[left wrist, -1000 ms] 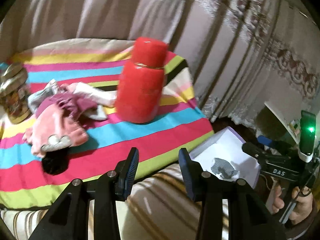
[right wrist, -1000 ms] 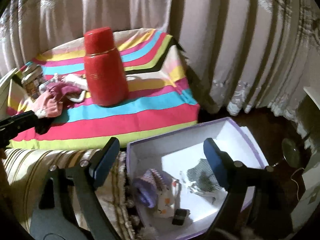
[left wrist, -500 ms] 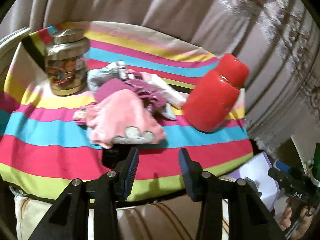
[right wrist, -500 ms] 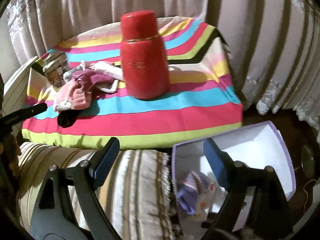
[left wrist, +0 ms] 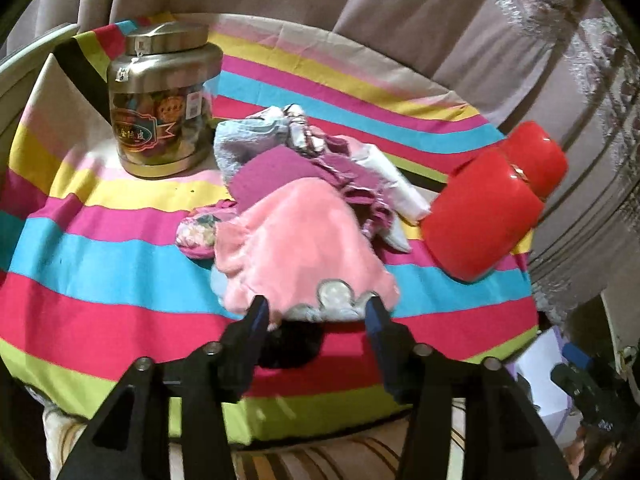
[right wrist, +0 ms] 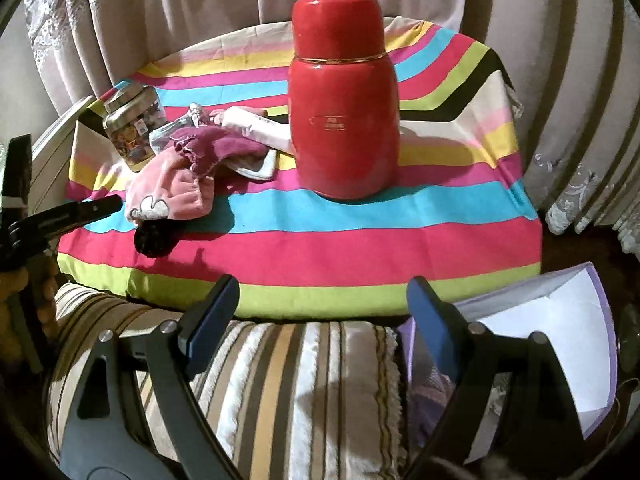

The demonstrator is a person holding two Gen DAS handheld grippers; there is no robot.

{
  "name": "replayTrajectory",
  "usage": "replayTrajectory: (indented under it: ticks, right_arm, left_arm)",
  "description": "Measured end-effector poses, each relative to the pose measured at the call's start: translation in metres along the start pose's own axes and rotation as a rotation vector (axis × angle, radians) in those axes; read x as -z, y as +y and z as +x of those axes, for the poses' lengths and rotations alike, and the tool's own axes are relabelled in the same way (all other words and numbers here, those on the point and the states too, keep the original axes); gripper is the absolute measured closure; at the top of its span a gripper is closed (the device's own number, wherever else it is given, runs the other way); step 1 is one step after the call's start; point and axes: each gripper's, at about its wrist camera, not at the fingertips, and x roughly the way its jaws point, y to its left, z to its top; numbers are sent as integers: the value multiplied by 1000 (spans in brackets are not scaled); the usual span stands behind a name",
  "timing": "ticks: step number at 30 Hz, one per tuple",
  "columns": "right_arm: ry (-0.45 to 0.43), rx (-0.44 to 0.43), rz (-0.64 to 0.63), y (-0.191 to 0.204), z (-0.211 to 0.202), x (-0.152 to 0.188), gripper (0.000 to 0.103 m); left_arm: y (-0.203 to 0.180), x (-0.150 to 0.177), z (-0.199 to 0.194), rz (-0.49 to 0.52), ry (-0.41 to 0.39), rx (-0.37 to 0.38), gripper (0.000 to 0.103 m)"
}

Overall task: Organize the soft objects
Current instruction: 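Grasp the pink fleece cloth with the left gripper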

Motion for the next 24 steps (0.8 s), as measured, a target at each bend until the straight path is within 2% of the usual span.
replayTrajectory:
  ticks: [7,12,14,15,16,19,24]
  right_arm:
    - [34,-23,3,6,19,-2,15]
    - [49,-28,11,5,27,-5,15]
    - [55,-30,12,6,30,-7,15]
    - [57,-29,11,6,32,-8,15]
    - [58,-29,10,7,33,-9,15]
    - [63,-32,5,11,38,-13,15]
    - [64,-45,-35,29,52,-25,15]
  left_arm:
    - [2,-22,31,30,28,-72,43]
    - [-5,-33,51,52,46,-84,40]
    - [-11,-34,54,91,32,-86,41]
    - [-14,-34,55,111,28,-93,47]
    - [-17,-33,57,141,29,-108,60]
    - [-19,-30,59,171,23,-115,85]
    - [-19,-27,49,193,-15,-84,92]
